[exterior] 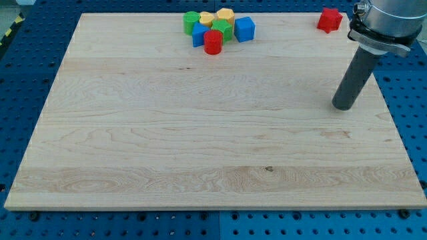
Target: Push the red star a bit down
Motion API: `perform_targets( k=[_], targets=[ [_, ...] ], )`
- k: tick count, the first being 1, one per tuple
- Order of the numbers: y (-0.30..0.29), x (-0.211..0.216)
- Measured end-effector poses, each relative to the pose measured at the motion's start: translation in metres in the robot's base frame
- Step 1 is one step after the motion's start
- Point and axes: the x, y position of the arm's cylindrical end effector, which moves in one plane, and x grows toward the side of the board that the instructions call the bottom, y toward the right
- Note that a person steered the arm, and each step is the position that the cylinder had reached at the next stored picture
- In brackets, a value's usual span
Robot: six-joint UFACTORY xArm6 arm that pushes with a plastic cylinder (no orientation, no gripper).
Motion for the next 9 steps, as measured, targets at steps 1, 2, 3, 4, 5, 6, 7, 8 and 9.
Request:
perform_targets(
  k=[1, 2, 3, 4, 5, 6, 7, 8, 9],
  targets=[
    [0.000, 0.000],
    [-0.028, -0.030],
    [-0.068, -0.071],
    [-0.074, -0.092],
    [-0.087, -0.121],
    [-0.099, -0.164],
    [-0.098, -0.173],
    [-0.085, -0.211],
    [-0.072, -0.259]
  ],
)
